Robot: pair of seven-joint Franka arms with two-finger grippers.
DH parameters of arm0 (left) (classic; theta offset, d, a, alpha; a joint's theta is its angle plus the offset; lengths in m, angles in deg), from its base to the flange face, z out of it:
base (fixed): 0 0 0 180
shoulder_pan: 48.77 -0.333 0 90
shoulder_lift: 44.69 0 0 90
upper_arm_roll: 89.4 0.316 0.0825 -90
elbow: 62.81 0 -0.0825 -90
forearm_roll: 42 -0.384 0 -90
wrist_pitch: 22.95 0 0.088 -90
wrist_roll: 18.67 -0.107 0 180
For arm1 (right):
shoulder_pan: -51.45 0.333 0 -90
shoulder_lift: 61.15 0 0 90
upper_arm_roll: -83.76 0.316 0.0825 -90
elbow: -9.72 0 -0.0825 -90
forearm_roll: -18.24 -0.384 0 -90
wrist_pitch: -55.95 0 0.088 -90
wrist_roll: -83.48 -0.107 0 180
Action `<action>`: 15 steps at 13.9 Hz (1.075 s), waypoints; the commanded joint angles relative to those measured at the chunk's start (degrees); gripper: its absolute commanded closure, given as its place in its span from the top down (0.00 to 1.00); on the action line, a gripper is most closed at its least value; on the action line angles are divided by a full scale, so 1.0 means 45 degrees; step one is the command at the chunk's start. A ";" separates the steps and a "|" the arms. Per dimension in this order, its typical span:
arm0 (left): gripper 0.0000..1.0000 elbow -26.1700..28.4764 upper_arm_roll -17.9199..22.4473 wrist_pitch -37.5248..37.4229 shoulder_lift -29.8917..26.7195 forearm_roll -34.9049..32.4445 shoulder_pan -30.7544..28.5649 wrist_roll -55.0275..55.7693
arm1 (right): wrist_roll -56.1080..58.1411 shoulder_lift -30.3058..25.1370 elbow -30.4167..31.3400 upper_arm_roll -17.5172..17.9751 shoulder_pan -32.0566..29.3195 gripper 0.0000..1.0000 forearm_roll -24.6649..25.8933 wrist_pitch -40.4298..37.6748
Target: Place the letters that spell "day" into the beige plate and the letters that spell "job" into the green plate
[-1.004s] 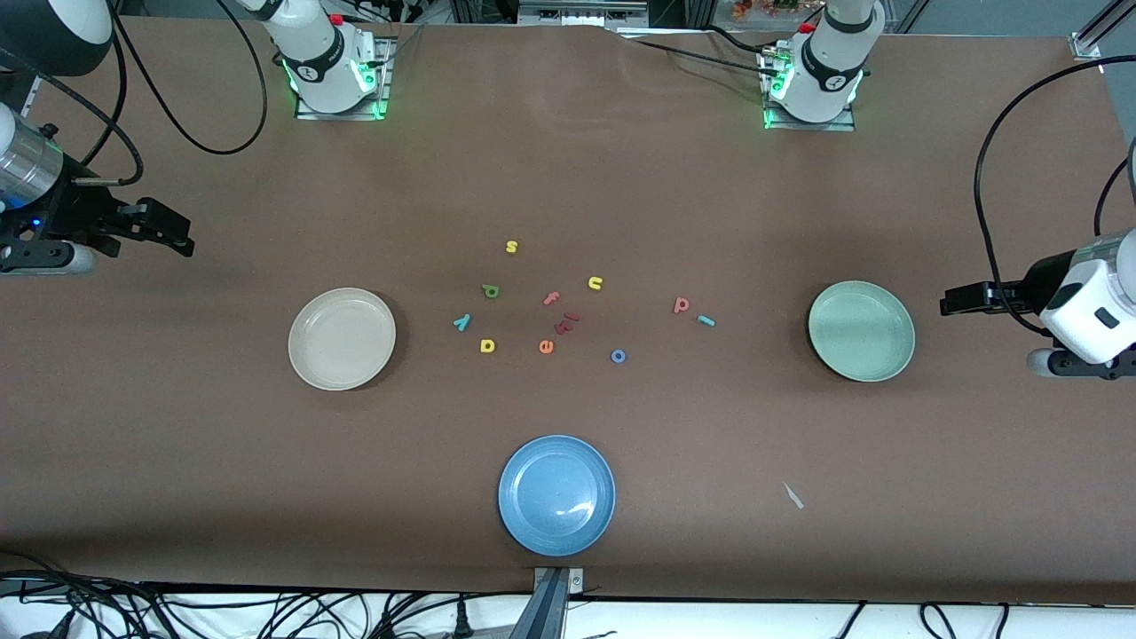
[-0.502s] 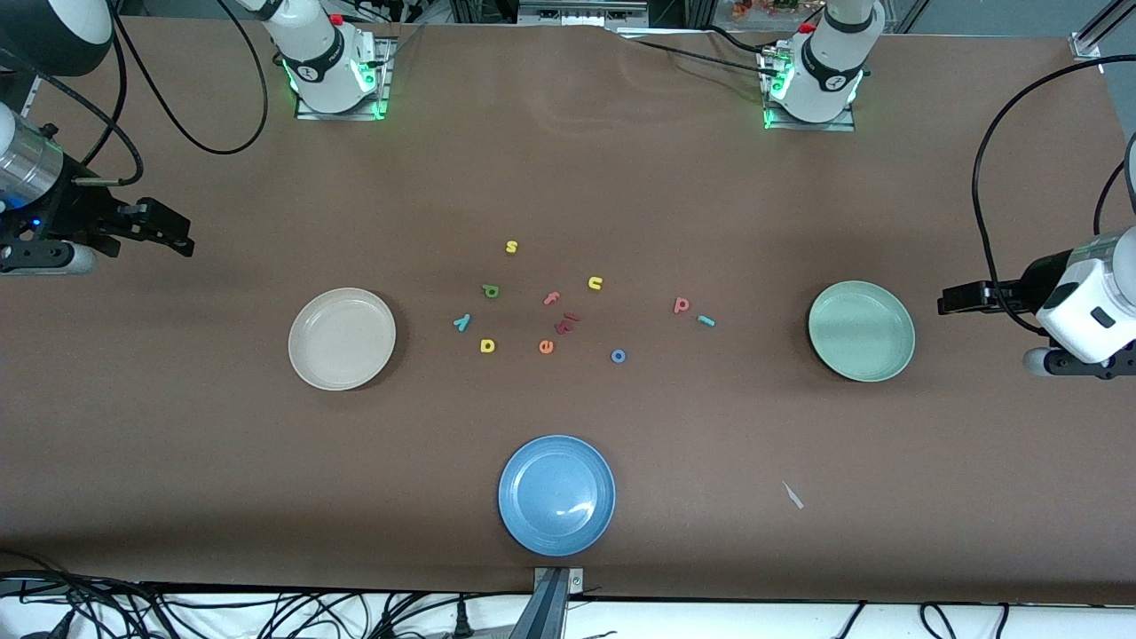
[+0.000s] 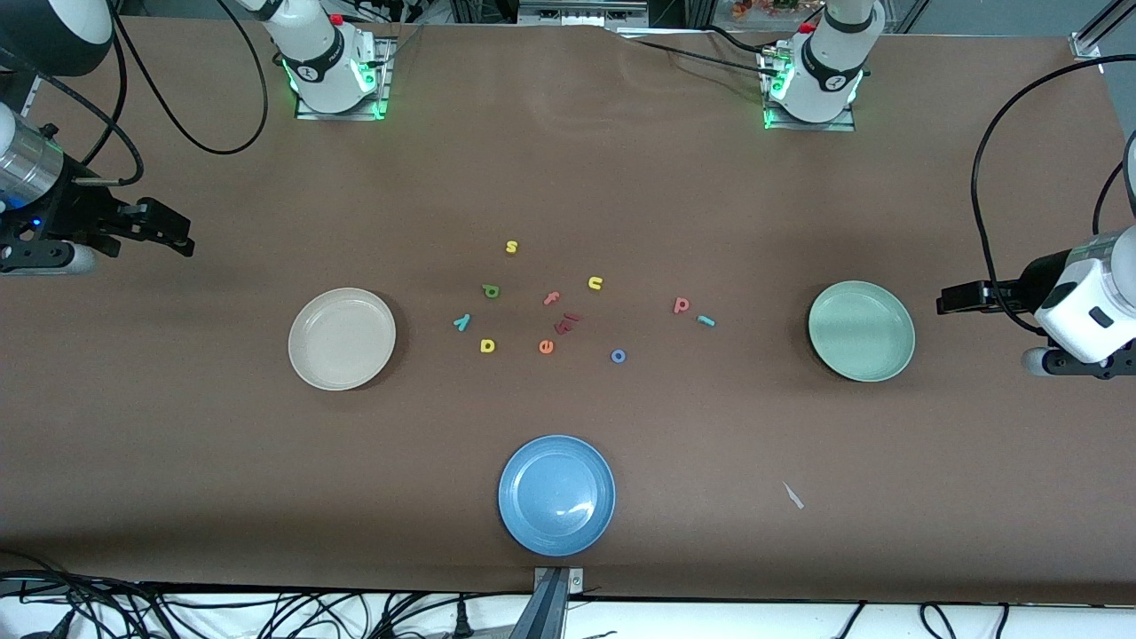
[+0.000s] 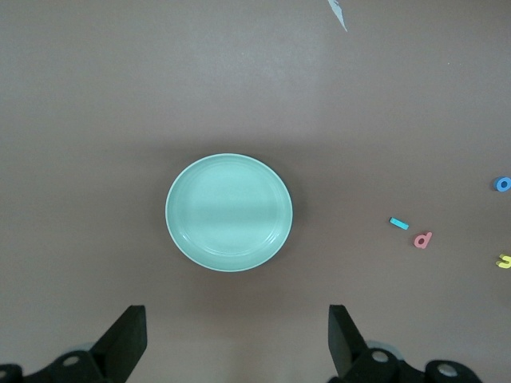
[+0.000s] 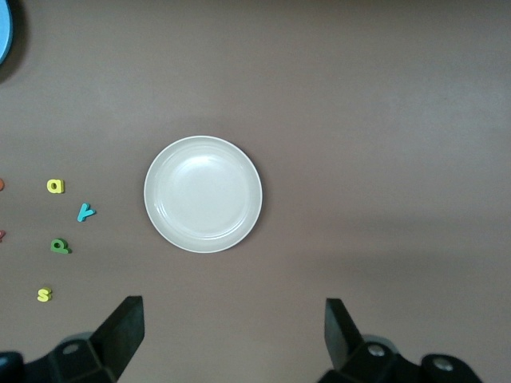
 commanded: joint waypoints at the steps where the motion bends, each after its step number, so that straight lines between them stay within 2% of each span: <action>1: 1.00 -0.0207 0.0025 -0.0274 -0.0059 -0.0351 0.0094 -0.0075 | 0.0105 0.0066 -0.0184 -0.0045 0.0067 1.00 0.0120 -0.0115; 15: 1.00 -0.0227 0.0201 -0.0274 -0.0059 -0.0351 -0.0062 -0.0114 | -0.0032 0.0066 -0.0184 -0.0045 0.0067 1.00 0.0120 -0.0135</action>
